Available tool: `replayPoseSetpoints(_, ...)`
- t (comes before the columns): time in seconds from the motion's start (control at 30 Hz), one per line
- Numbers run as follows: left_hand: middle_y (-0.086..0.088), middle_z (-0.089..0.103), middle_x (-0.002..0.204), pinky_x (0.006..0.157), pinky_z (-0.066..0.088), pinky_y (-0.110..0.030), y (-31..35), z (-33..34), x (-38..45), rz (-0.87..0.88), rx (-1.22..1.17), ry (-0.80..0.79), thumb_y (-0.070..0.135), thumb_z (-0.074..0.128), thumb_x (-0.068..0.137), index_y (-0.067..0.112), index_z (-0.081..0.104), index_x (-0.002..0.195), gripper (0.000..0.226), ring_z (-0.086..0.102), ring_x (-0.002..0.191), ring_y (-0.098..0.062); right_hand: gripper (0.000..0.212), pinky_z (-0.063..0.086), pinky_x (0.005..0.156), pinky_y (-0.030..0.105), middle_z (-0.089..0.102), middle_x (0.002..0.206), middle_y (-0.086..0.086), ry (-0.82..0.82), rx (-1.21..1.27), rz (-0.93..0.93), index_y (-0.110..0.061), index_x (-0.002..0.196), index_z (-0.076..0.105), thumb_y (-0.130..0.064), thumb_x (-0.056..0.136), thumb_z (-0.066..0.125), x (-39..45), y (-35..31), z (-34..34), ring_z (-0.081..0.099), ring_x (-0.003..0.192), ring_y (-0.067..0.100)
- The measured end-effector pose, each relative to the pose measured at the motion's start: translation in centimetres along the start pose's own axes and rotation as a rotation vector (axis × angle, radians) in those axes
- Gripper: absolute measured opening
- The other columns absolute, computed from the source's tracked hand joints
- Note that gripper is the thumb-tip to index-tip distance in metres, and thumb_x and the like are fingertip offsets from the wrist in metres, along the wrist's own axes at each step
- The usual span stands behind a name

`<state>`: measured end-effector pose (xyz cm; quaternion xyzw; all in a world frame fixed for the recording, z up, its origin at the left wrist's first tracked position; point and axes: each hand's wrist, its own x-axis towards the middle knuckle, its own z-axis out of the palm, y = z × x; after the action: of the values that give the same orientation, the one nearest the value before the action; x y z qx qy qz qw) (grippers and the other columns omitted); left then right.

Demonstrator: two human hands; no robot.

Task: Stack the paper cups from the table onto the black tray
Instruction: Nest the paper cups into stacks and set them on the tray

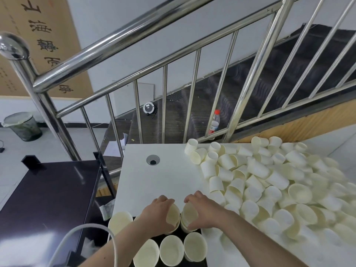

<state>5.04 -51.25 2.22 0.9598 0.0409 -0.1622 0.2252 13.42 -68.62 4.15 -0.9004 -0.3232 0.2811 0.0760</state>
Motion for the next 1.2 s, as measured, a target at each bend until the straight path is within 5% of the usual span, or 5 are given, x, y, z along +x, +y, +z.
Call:
replayPoseSetpoints(0.8, 0.007, 0.04, 0.137, 0.095, 0.04, -0.03, -0.9, 1.7, 2.6, -0.031, 0.073, -0.065, 0.035, 0.065, 0.078, 0.025, 0.042, 0.138, 0.065, 0.044, 0.124, -0.016, 0.066, 0.042, 0.1, 0.031, 0.039, 0.138, -0.005, 0.008, -0.018, -0.043, -0.025, 0.142, 0.042, -0.038, 0.082, 0.067, 1.8, 2.0, 2.1, 0.04, 0.129, 0.015)
replayPoseSetpoints(1.0, 0.005, 0.038, 0.143, 0.104, 0.037, -0.031, -0.5, 0.9, 3.5, -0.027, -0.017, 0.055, 0.039, 0.054, 0.09, 0.024, 0.037, 0.143, 0.057, 0.04, 0.13, -0.016, 0.048, 0.042, 0.1, 0.033, 0.043, 0.138, -0.004, 0.203, 0.04, 0.07, -0.024, 0.141, 0.044, -0.035, 0.094, 0.054, 2.7, 3.6, 0.3, 0.042, 0.128, 0.015)
replayPoseSetpoints(1.2, 0.009, 0.04, 0.14, 0.101, 0.039, -0.028, -0.2, 0.9, 4.2, -0.038, -0.077, 0.133, 0.039, 0.053, 0.091, 0.027, 0.039, 0.14, 0.052, 0.042, 0.127, -0.013, 0.052, 0.044, 0.097, 0.035, 0.042, 0.137, 0.003, 0.119, -0.024, 0.226, -0.021, 0.14, 0.041, -0.046, 0.095, 0.05, 4.0, 4.4, 0.3, 0.046, 0.125, 0.023)
